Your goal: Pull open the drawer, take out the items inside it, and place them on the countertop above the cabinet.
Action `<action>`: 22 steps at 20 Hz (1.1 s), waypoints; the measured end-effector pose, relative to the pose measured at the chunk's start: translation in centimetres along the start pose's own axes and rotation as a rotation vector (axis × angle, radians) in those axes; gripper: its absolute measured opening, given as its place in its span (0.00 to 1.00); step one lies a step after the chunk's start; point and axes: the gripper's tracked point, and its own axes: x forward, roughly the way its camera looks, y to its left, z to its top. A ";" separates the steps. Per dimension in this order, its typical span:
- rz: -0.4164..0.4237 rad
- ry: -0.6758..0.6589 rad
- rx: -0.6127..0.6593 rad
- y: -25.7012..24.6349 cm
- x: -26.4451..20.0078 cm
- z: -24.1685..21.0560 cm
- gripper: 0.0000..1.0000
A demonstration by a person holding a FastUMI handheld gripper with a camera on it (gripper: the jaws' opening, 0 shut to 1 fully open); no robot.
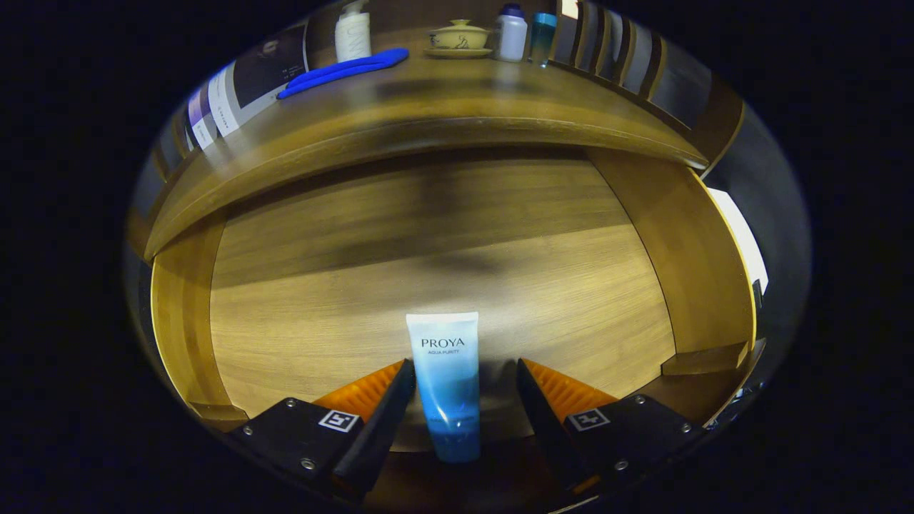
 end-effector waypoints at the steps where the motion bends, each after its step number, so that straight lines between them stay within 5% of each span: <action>1: 0.013 0.009 0.022 0.3 0.2 0.0 0.89; 10: 0.019 0.030 0.060 0.4 0.0 0.1 0.83; 14: 0.014 -0.010 0.087 0.6 0.3 0.4 0.54; 22: 0.084 -0.197 0.111 0.9 -1.4 3.0 0.47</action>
